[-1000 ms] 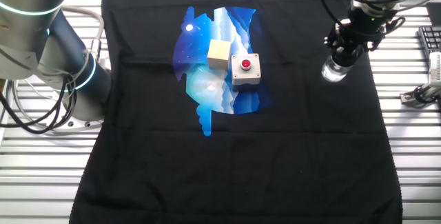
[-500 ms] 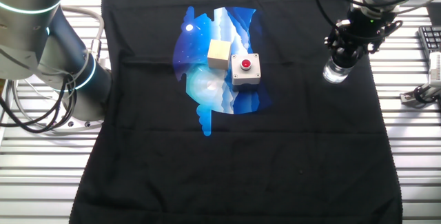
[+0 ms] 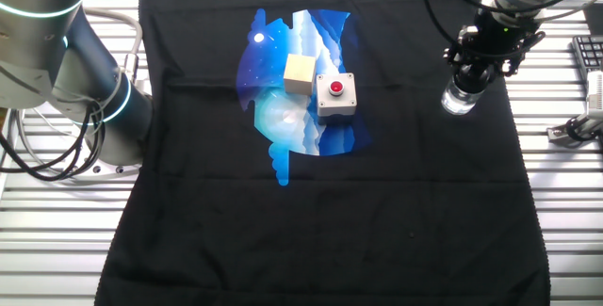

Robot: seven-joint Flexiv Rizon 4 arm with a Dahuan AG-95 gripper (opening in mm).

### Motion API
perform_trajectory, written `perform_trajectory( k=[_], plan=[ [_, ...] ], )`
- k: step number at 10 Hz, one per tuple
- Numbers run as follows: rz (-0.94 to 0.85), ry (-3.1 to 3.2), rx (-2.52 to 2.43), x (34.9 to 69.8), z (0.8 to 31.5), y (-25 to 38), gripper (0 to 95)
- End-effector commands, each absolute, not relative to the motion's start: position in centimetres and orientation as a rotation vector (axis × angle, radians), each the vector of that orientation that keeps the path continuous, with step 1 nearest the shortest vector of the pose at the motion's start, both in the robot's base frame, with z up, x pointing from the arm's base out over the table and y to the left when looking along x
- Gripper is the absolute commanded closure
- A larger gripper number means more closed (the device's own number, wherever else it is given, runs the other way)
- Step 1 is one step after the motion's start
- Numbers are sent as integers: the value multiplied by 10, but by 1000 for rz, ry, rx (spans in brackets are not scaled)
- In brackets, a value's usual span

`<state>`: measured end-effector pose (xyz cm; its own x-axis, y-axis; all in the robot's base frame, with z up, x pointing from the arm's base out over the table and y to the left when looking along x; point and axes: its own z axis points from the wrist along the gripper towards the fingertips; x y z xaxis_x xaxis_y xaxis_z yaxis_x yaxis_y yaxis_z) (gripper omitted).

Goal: Screw the lid onto the jar

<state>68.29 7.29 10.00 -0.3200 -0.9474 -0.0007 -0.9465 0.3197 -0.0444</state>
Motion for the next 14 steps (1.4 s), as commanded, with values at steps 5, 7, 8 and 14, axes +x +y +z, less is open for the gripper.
perform_trajectory(
  k=[5, 7, 8, 14],
  plan=[
    [-49, 2564, -1771, 683, 99, 73, 950],
    [-34, 2571, -1778, 683, 100, 73, 950],
    [-40, 2563, -1783, 683, 100, 73, 950],
    [-44, 2568, -1786, 683, 99, 73, 950]
  ],
)
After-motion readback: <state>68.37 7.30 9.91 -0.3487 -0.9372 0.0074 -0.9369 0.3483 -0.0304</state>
